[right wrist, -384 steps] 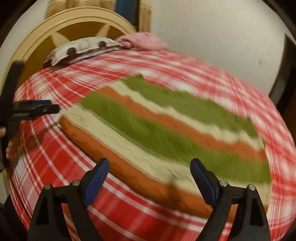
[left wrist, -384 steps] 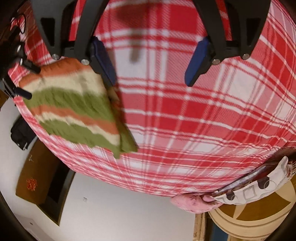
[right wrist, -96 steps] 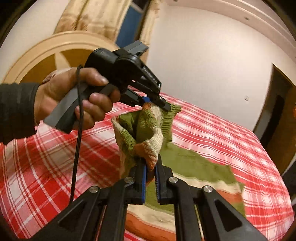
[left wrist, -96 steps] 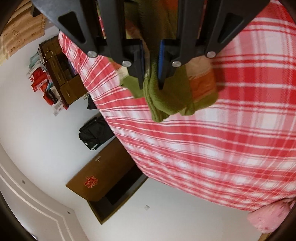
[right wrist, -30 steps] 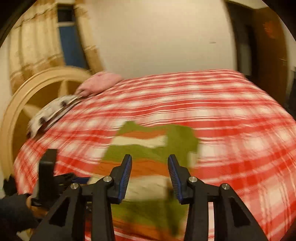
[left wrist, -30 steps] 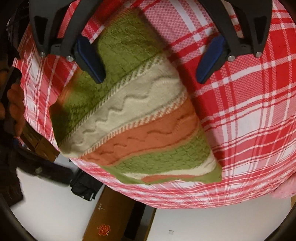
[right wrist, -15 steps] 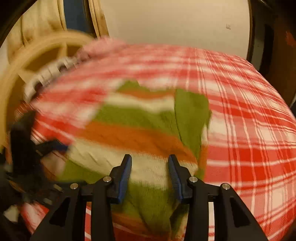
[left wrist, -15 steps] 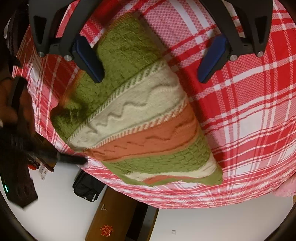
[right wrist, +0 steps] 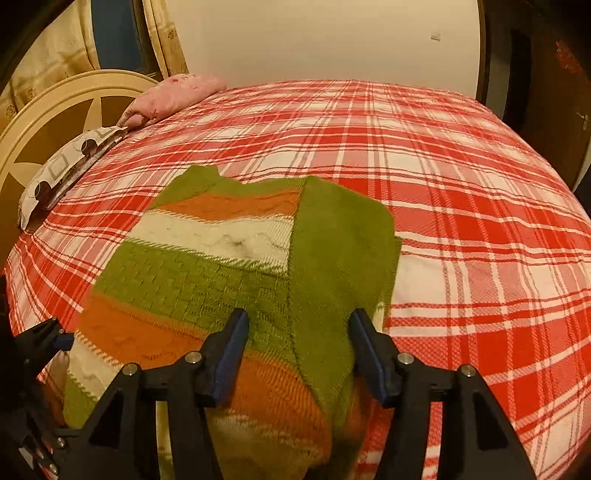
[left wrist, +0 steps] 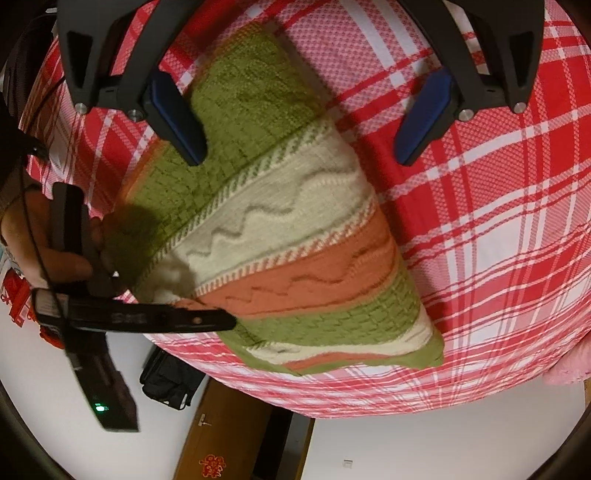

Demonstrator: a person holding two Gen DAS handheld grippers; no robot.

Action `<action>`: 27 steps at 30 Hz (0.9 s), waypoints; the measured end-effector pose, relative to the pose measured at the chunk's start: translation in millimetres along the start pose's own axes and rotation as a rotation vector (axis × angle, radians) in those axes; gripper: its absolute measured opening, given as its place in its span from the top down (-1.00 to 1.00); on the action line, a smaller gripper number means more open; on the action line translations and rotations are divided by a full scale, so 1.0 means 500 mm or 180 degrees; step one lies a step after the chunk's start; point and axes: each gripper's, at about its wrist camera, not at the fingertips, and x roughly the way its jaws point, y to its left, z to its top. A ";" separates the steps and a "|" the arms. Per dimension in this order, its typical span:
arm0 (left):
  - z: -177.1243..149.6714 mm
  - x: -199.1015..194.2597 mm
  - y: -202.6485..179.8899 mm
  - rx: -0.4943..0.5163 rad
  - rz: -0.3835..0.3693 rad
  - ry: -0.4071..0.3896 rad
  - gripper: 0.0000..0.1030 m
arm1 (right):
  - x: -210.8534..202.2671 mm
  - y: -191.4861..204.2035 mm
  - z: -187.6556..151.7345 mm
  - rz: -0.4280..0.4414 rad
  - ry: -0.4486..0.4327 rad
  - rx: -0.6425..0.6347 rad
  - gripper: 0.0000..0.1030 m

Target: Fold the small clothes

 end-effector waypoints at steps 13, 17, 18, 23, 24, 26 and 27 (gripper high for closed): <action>0.019 -0.030 -0.002 -0.0125 0.0108 -0.0026 -1.00 | -0.038 -0.095 -0.002 0.0170 -0.0180 0.0456 -0.78; 0.044 -0.084 0.010 -0.0298 0.0011 -0.0365 -1.00 | -0.022 -0.134 -0.001 0.0315 -0.0187 0.0659 -0.78; 0.050 -0.082 0.010 -0.0279 0.0067 -0.0354 -1.00 | -0.017 -0.143 0.001 0.0336 -0.0192 0.0685 -0.78; 0.050 -0.029 0.011 -0.0199 0.0238 -0.0147 -1.00 | 0.018 -0.169 0.020 0.0542 -0.0194 0.0902 -0.78; 0.047 -0.016 0.017 -0.0249 0.0209 -0.0094 -1.00 | 0.027 -0.171 0.025 0.0562 -0.0174 0.0909 -0.78; 0.040 -0.003 0.030 -0.0382 0.0108 -0.0059 -1.00 | 0.050 -0.169 0.033 0.0529 -0.0110 0.0907 -0.78; 0.041 0.003 0.034 -0.0439 0.0073 -0.0046 -1.00 | 0.060 -0.169 0.035 0.0509 -0.0080 0.0907 -0.78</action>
